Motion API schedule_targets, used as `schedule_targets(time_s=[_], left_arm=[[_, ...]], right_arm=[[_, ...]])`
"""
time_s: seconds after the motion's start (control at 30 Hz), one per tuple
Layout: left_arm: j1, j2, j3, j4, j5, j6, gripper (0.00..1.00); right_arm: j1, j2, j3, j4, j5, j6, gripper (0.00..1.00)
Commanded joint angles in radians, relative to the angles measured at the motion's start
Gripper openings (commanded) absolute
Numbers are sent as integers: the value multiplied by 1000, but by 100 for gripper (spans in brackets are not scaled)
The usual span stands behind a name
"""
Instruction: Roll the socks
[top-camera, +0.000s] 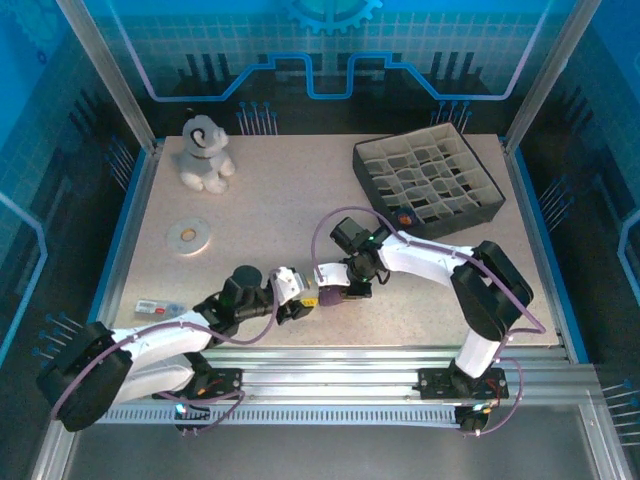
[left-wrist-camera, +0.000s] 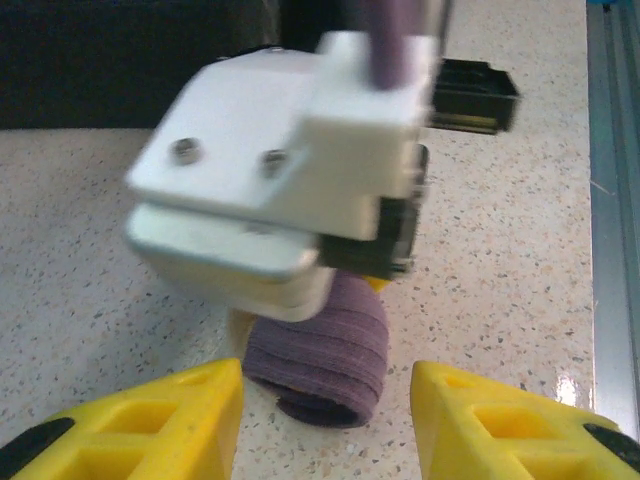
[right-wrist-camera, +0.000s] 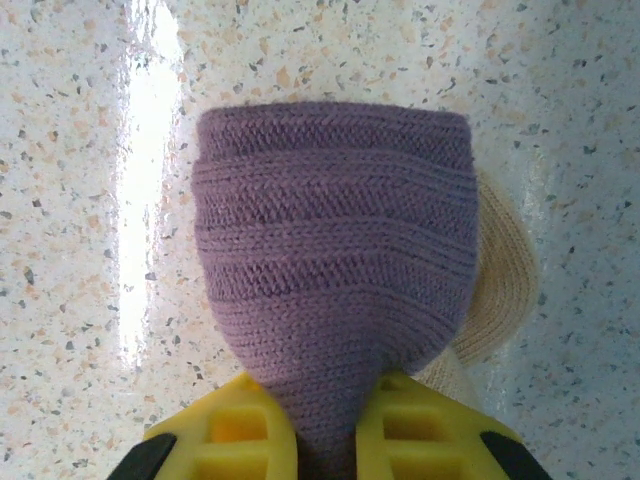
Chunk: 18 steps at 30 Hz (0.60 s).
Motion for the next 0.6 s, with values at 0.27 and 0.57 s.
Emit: schedule_targets(time_s=[0.27,0.57], left_arm=[[-203,26,38,-19,-273,156,45],[-253,174,96,-9,-314,242,58]], right_arm=[[-23,98,13,-191,-55,33,0],[-27,109,29,-209,-57,37,0]])
